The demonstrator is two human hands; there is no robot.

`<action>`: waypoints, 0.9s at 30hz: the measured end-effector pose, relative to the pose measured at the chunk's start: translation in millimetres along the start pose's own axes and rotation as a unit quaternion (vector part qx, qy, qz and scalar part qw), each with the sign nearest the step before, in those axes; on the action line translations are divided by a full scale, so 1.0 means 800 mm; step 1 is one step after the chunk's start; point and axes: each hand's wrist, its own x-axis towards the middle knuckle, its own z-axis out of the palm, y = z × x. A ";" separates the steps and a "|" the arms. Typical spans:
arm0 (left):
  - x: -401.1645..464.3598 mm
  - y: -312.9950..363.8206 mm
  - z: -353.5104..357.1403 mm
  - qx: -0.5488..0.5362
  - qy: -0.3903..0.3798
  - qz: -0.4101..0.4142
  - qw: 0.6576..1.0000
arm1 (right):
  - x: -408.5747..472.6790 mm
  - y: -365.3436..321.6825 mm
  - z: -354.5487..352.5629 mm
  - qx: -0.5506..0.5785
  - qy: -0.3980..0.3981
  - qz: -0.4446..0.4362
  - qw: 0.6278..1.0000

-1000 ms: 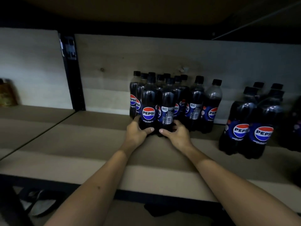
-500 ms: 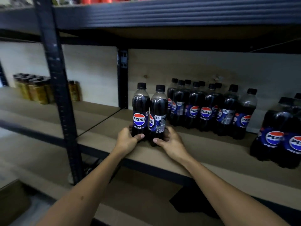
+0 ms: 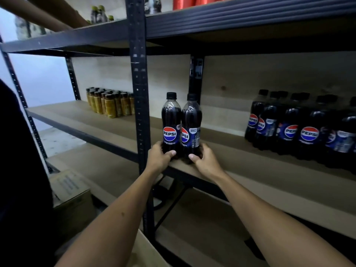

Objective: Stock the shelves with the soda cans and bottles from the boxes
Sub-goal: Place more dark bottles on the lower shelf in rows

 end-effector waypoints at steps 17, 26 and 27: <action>-0.008 0.007 0.002 0.011 -0.041 -0.031 0.999 | 0.006 0.011 0.001 -0.014 -0.008 -0.022 1.000; -0.010 0.007 0.014 0.037 0.024 -0.031 0.999 | 0.010 0.014 0.002 -0.016 -0.020 -0.011 1.000; -0.011 0.007 0.013 0.036 0.024 -0.032 0.999 | 0.010 0.014 0.001 -0.013 -0.022 -0.007 1.000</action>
